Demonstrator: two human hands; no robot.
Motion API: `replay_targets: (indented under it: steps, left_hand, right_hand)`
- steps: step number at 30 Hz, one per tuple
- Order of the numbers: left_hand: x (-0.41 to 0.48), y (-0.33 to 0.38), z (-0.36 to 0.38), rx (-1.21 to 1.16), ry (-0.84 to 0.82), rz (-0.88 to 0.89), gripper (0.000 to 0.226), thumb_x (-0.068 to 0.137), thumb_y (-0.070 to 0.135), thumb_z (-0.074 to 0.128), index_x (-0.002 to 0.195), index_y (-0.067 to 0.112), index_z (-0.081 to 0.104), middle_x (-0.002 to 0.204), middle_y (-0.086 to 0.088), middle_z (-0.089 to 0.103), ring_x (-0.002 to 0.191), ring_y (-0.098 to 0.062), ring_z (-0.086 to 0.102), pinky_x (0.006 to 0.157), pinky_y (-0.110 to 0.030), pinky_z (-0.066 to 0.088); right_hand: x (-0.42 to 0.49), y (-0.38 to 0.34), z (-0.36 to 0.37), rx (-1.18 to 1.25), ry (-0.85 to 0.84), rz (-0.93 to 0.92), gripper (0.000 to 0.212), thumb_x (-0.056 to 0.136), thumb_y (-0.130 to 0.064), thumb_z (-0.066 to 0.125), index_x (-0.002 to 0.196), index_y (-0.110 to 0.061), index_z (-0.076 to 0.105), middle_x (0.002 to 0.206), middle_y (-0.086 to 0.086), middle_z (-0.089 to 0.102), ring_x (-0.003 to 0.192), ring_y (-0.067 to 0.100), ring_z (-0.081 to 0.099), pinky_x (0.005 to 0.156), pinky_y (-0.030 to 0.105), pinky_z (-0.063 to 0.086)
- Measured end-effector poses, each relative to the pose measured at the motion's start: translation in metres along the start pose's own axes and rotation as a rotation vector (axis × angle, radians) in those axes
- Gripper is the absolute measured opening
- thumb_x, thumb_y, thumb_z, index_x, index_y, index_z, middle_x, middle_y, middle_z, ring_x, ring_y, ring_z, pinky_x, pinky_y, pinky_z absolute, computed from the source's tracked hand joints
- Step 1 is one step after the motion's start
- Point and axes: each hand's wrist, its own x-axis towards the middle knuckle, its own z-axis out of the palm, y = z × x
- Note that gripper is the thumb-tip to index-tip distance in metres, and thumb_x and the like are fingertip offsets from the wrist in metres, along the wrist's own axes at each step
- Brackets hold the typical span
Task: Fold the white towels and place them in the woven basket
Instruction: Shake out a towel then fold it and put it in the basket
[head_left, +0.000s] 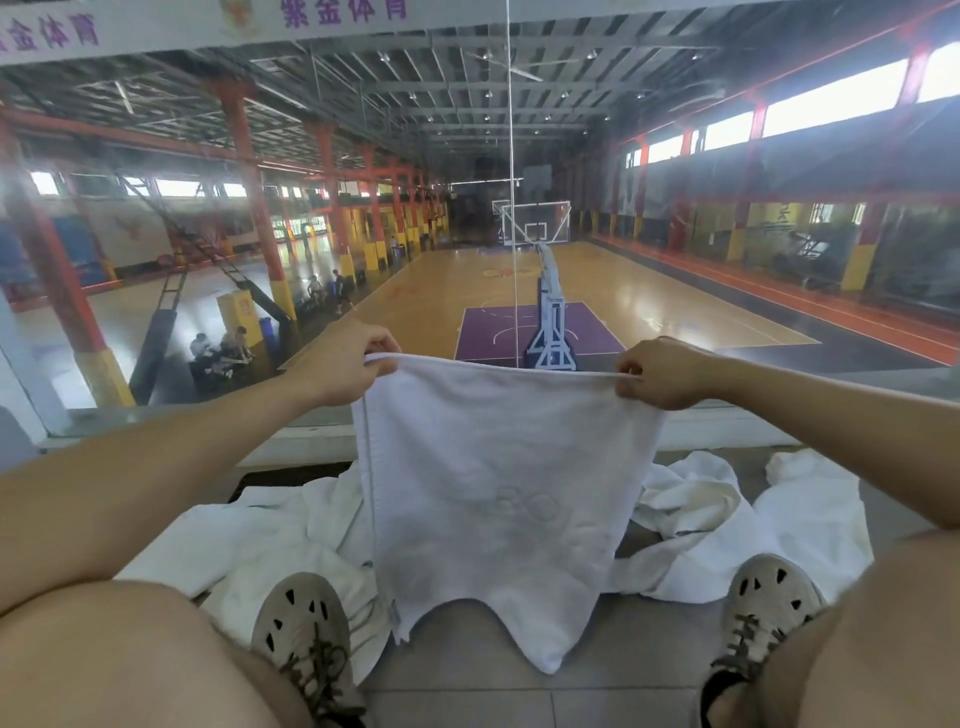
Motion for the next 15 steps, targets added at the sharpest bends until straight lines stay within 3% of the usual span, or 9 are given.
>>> replay_targets:
  steps: [6,9,12,15]
  left_hand:
    - [-0.013,0.005,-0.032,0.041,-0.098,0.043,0.014,0.103,0.023,0.072,0.112,0.026,0.081,0.109,0.012,0.077,0.104,-0.009,0.068,0.090,-0.030,0.048]
    - [-0.005,0.010,-0.047,0.066,-0.116,0.058,0.012,0.103,0.025,0.072,0.111,0.029,0.080,0.107,0.013,0.075,0.099,-0.005,0.066,0.087,-0.030,0.050]
    - [0.015,0.010,-0.054,0.097,-0.186,0.067,0.010,0.104,0.028,0.071,0.110,0.032,0.077,0.105,0.019,0.071,0.093,0.006,0.061,0.077,-0.017,0.043]
    - [0.042,0.003,-0.046,0.074,-0.288,0.065,0.007,0.103,0.030,0.073,0.107,0.034,0.077,0.105,0.023,0.073,0.097,0.007,0.065,0.084,-0.020,0.050]
  right_hand:
    - [-0.013,0.015,-0.018,0.051,0.101,-0.060,0.024,0.110,-0.037,0.052,0.112,-0.018,0.067,0.111,0.005,0.072,0.098,0.031,0.060,0.089,0.042,0.046]
    - [-0.019,0.018,-0.030,0.105,0.133,-0.075,0.025,0.110,-0.033,0.054,0.119,-0.018,0.071,0.111,-0.003,0.066,0.100,0.027,0.058,0.085,0.036,0.039]
    - [-0.008,0.024,-0.040,0.145,0.109,-0.072,0.020,0.109,-0.034,0.057,0.107,-0.021,0.073,0.108,-0.001,0.070,0.100,0.028,0.059,0.083,0.036,0.039]
    - [0.017,0.035,-0.033,0.171,0.030,-0.059,0.019,0.107,-0.038,0.060,0.100,-0.025,0.073,0.100,-0.005,0.070,0.094,0.025,0.060,0.082,0.039,0.045]
